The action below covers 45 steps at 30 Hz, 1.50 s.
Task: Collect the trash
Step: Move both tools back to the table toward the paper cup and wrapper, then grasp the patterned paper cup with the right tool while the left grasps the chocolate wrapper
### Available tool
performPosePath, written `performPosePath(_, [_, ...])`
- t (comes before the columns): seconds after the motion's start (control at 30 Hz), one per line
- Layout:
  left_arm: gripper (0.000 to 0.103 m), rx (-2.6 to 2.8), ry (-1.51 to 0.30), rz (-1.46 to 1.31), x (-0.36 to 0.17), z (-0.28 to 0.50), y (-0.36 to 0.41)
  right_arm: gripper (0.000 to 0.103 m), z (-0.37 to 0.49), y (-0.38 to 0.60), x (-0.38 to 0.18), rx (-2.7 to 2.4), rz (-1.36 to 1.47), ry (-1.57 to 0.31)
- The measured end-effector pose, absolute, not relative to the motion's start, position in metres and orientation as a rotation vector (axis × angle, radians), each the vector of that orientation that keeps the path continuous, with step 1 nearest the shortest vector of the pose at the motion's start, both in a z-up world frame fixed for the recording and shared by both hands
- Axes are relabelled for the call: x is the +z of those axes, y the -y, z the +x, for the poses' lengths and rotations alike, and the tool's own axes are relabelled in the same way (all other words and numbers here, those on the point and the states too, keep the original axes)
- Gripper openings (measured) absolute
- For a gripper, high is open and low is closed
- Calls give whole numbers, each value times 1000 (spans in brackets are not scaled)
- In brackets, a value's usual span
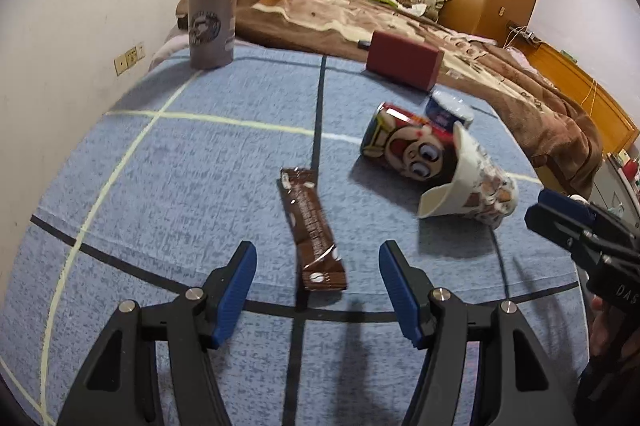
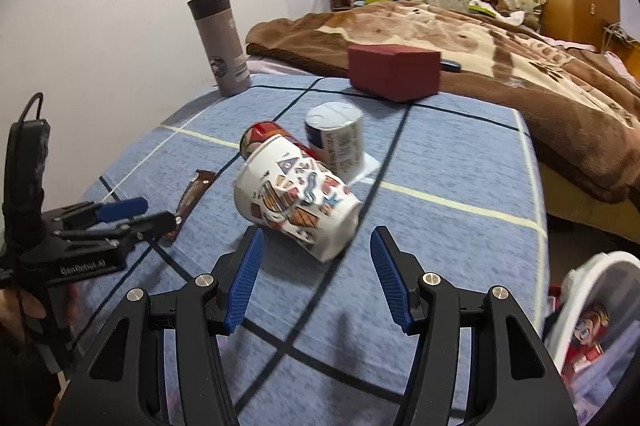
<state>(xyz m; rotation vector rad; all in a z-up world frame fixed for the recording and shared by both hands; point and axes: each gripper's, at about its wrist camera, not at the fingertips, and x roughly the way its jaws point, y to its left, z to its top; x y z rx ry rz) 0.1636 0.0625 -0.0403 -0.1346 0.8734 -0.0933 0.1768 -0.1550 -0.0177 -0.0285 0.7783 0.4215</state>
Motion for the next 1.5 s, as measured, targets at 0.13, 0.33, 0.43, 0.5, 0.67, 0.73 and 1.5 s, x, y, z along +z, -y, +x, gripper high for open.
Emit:
performPosePath(0.13, [66,-100,-906,-137,-49,169,-65,57,187,146,-17,464,-46,-771])
performPosePath(0.33, [66,-120,-921,-131,-52,173,-64,58,199,134,-23,456,-87,-784])
performPosePath(0.43, [66,-119,-922,-129,-50,175,-68,59,195,130,-23,479,-99,-800])
performPosePath(0.5, [66,-115,-921,-136,-51,176,-72,59,189,129,-22,512,-105,-810])
performPosePath(0.67, [66,-107,-918,-128,-52,178,-79,59,170,121,-25,552,-168,-846])
performPosePath(0.73, [66,-99,-916,-127,-52,179,-81,59,168,125,-19,554,-139,-823])
performPosePath(1.5, [66,-102,-915,-106,-51,193,-89,59,173,122,-45,524,-110,-968])
